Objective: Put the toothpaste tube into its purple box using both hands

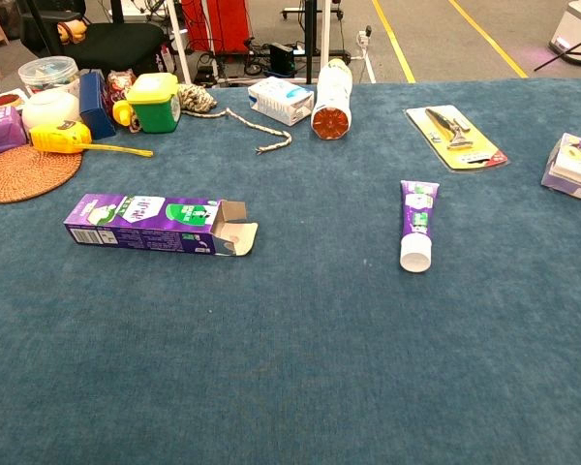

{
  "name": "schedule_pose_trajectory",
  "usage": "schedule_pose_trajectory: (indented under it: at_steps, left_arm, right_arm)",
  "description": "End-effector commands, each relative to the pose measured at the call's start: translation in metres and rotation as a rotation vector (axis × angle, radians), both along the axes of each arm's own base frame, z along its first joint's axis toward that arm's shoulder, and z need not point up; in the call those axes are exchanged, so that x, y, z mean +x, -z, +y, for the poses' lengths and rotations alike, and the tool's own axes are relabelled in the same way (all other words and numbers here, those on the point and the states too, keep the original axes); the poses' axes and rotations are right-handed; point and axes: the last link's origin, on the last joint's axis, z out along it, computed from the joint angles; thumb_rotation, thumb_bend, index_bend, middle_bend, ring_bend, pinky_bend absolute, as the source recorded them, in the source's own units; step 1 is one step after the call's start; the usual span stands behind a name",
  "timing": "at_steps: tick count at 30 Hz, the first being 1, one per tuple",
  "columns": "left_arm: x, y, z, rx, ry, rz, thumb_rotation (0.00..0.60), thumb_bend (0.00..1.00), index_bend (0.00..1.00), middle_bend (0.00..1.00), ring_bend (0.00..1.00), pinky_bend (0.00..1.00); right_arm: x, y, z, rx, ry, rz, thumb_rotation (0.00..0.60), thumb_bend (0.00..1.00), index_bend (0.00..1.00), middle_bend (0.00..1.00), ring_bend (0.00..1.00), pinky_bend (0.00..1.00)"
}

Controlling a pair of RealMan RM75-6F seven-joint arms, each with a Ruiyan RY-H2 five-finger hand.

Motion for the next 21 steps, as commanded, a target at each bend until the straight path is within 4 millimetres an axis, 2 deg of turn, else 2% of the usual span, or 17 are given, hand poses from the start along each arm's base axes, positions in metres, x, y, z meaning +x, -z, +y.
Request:
schedule_pose_trajectory:
  at_steps: [1, 8, 13, 21]
  left_arm:
    - [0.0, 0.001, 0.0, -0.009, -0.001, -0.002, 0.6, 0.03, 0.0, 0.0, 0.0, 0.21]
    - [0.001, -0.002, -0.001, -0.008, -0.008, 0.0, 0.6, 0.03, 0.0, 0.0, 0.0, 0.21]
    - [0.003, -0.006, -0.003, 0.005, 0.001, -0.008, 0.6, 0.03, 0.0, 0.0, 0.0, 0.21]
    - [0.0, -0.009, -0.006, 0.003, -0.003, -0.018, 0.6, 0.03, 0.0, 0.0, 0.0, 0.21]
  right_arm:
    - [0.0, 0.0, 0.001, 0.002, 0.004, 0.003, 0.6, 0.0, 0.13, 0.13, 0.12, 0.21]
    - [-0.001, 0.004, 0.0, 0.019, -0.005, 0.012, 0.6, 0.0, 0.13, 0.13, 0.12, 0.21]
    - [0.003, 0.016, -0.002, 0.07, -0.029, 0.012, 0.6, 0.0, 0.13, 0.13, 0.12, 0.21]
    - [0.018, 0.035, -0.021, 0.224, -0.17, 0.032, 0.6, 0.0, 0.14, 0.13, 0.12, 0.22]
